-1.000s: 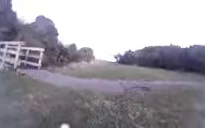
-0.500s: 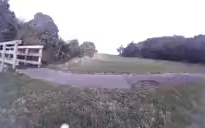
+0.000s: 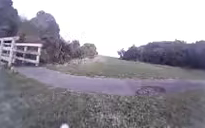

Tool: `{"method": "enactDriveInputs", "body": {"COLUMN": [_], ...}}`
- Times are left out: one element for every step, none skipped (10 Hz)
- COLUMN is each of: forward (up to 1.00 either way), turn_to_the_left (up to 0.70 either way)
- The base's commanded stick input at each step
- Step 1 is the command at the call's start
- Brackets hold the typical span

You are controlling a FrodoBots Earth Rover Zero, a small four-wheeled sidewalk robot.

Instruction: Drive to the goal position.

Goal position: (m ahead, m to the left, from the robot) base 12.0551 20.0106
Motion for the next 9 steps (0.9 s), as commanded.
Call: {"method": "enactDriveInputs", "body": {"forward": [0.70,0.70,0.70,0.70,0.70,0.70,0.70,0.70,0.70], "turn_to_the_left": [0.00,0.00,0.00,0.00,0.00,0.00,0.00,0.00,0.00]}}
